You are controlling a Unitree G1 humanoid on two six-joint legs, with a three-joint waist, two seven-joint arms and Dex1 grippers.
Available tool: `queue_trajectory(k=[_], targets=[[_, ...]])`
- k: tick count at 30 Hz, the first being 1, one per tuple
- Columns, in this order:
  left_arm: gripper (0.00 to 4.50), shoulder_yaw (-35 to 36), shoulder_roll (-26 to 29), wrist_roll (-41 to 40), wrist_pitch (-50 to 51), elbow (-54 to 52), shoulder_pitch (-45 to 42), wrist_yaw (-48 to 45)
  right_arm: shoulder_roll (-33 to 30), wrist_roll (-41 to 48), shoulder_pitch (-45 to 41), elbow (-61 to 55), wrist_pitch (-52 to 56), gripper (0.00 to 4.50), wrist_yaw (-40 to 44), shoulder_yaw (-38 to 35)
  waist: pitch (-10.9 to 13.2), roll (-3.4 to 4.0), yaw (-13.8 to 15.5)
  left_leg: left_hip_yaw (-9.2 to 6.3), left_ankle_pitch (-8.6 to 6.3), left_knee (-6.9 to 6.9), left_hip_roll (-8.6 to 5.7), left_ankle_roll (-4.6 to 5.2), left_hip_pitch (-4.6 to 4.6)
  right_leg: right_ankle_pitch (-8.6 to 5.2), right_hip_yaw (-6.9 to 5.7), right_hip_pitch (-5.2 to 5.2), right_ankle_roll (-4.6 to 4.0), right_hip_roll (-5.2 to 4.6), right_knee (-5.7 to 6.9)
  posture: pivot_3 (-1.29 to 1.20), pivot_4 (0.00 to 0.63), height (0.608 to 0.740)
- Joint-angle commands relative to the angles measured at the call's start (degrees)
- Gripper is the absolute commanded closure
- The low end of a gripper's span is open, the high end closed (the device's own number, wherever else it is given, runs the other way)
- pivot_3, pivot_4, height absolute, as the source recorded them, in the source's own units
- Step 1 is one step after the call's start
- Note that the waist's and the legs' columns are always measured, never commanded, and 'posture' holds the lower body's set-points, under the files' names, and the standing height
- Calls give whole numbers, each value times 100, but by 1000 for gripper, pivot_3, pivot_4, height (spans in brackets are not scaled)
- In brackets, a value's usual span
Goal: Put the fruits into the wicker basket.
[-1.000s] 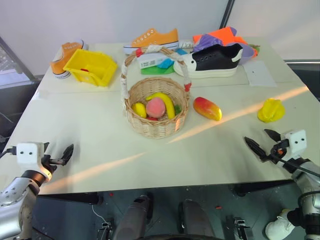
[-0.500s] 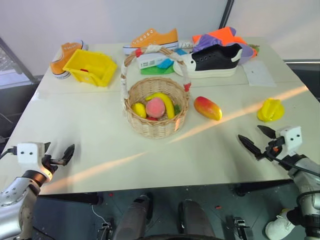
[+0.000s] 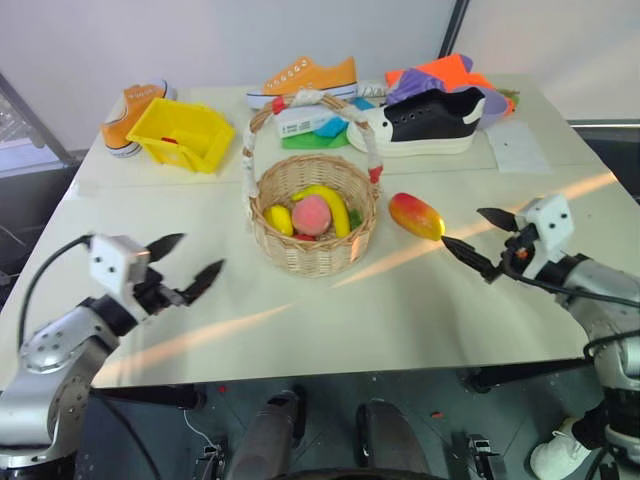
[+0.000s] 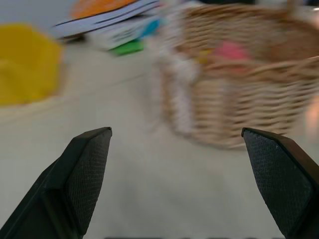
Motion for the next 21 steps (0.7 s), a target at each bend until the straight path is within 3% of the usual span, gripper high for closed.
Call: queue_trajectory(k=[1,10,17,20,21], targets=[[0,-673,231,-262,461,-682,-283,-147,-65,-283,-439,379,144,47,24,411,1,0,7,0,1,0,0,1,-1,0,0,4,0,0,0,0,150,740],[0,-1585,188,-256,904,-1033,-994,42,548,-1202,-1578,1990,-427,47,-286,1336,2,-2,-7,3,7,12,-1,10,-4,4,-1,14,3,7,4,0,150,740],[0,-1674,203,-199,888,-1090,-906,97,993,-1495,-2139,3412,-1173,47,-426,1358,3,-2,7,2,12,11,-1,14,-1,6,-1,16,6,13,7,0,150,740],[0,-1658,202,-203,889,-1114,-862,108,1033,-1489,-2175,3567,-1360,818,-387,1305,3,-2,-1,2,12,12,-1,14,1,9,0,17,11,15,8,0,150,740],[0,-1647,197,-208,887,-1117,-847,114,1030,-1477,-2168,3564,-1435,1345,-386,1276,3,-2,1,2,12,12,-1,14,3,8,0,18,10,15,9,0,150,740]])
